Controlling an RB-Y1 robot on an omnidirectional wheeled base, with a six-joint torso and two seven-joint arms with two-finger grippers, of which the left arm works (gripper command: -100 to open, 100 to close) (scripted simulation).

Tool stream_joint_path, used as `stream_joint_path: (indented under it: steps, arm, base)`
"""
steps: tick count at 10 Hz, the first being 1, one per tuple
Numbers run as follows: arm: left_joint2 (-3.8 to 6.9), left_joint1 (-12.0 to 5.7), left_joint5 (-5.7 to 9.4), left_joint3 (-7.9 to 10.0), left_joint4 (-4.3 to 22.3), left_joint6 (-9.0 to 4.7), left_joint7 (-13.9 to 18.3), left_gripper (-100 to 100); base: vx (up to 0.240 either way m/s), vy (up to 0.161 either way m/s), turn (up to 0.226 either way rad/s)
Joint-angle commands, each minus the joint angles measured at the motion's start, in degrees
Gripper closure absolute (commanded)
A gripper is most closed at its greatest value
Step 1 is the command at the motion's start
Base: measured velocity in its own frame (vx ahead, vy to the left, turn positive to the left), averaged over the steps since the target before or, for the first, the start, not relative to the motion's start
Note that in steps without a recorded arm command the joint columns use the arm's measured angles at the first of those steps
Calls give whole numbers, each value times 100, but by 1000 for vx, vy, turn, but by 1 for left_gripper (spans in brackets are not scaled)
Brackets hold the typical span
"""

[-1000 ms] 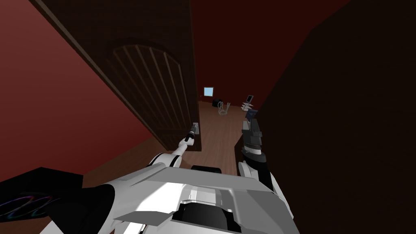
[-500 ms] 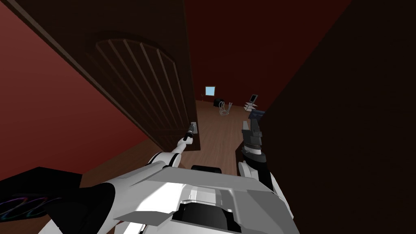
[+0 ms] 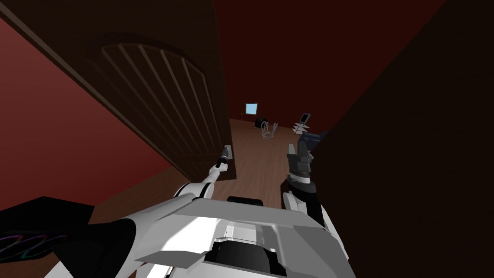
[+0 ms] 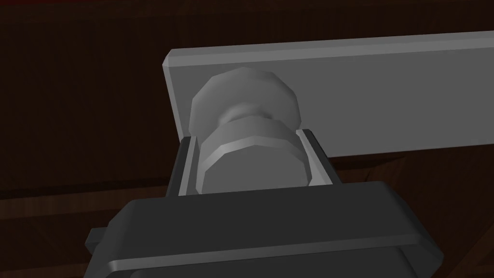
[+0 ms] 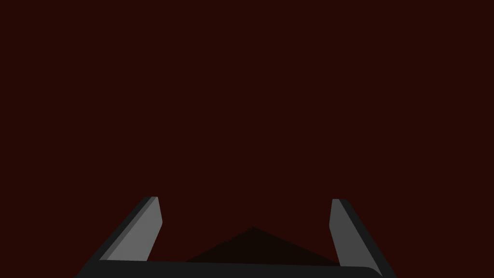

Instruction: Push the door open

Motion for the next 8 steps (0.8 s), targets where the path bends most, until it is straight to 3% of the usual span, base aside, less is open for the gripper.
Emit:
stream_joint_path:
  steps: [1, 6, 7, 8]
  arm:
    - [78, -89, 51, 136, 106, -61, -63, 100]
    - [107, -89, 148, 409, 120, -51, -219, 100]
    - [121, -94, 136, 381, 167, -61, -202, 100]
    - [170, -90, 171, 466, 177, -78, -229, 100]
  base:
    - [198, -96, 68]
    - [161, -100, 63]
    - [65, -34, 39]
    - [120, -21, 43]
